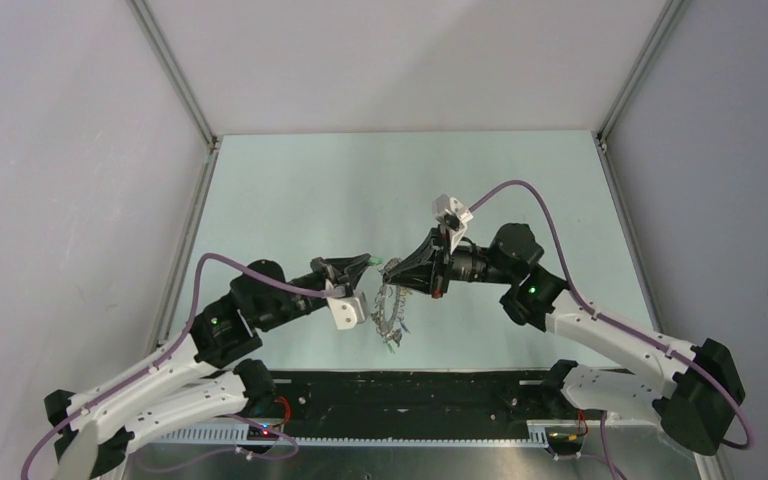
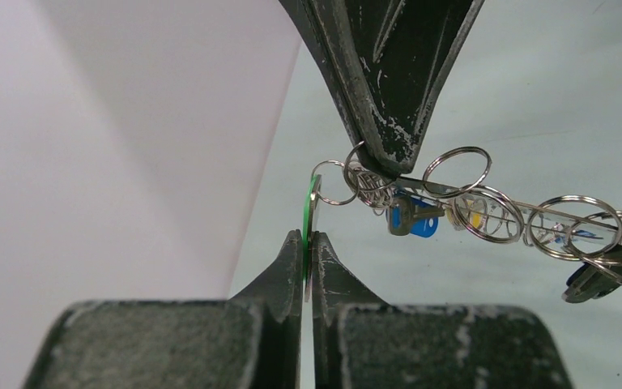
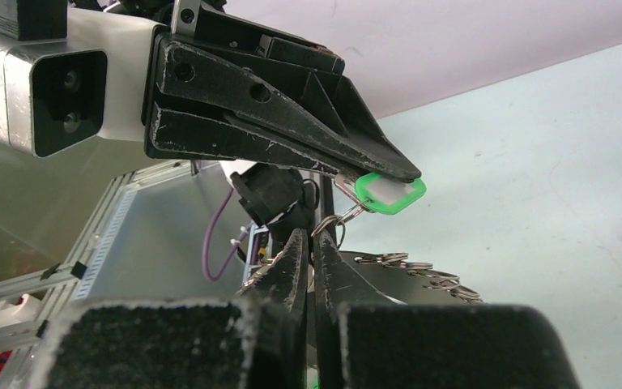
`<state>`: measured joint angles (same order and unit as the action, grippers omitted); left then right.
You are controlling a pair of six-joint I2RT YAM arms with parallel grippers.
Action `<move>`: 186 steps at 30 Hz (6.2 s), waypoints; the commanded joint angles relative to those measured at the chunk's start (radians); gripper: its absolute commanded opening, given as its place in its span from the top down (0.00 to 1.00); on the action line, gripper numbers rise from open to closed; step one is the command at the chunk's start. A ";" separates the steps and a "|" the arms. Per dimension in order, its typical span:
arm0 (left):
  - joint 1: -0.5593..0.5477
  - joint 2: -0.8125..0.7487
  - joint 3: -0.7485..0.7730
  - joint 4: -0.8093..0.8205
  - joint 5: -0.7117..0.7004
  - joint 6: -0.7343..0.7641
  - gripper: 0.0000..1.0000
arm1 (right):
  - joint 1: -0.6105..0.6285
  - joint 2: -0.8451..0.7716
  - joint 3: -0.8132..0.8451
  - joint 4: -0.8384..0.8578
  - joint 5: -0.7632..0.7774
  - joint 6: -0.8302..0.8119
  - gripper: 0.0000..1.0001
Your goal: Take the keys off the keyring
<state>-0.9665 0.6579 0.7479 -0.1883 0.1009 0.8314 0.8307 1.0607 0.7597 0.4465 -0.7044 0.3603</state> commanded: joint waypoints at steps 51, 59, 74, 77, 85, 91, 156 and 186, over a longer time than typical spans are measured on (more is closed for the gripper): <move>0.010 -0.058 -0.021 0.194 -0.062 0.018 1.00 | -0.013 -0.146 -0.035 -0.253 0.072 -0.290 0.65; 0.011 -0.039 -0.011 0.194 -0.056 0.002 1.00 | -0.006 -0.182 -0.079 -0.159 0.180 -0.317 0.62; 0.009 0.116 0.097 0.167 -0.064 -0.259 1.00 | -0.041 -0.320 -0.157 -0.133 0.379 -0.192 0.01; 0.002 0.143 0.117 0.168 -0.062 -0.347 1.00 | -0.046 -0.340 -0.158 -0.158 0.454 -0.156 0.01; 0.000 0.137 0.115 0.178 -0.187 -0.644 1.00 | -0.098 -0.381 -0.154 -0.212 0.349 -0.096 0.01; 0.000 0.077 0.083 0.167 -0.306 -0.817 1.00 | -0.100 -0.365 -0.171 -0.250 0.397 -0.150 0.16; 0.000 0.054 0.005 0.123 0.107 -0.735 1.00 | -0.049 -0.089 -0.145 0.025 0.006 -0.457 0.66; 0.000 0.074 0.022 0.097 -0.018 -0.741 1.00 | -0.249 0.029 -0.109 0.316 -0.131 0.141 1.00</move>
<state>-0.9638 0.7273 0.7212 -0.1379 0.1078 0.0837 0.6163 1.0466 0.6125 0.5938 -0.8230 0.2848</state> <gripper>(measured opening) 0.014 0.009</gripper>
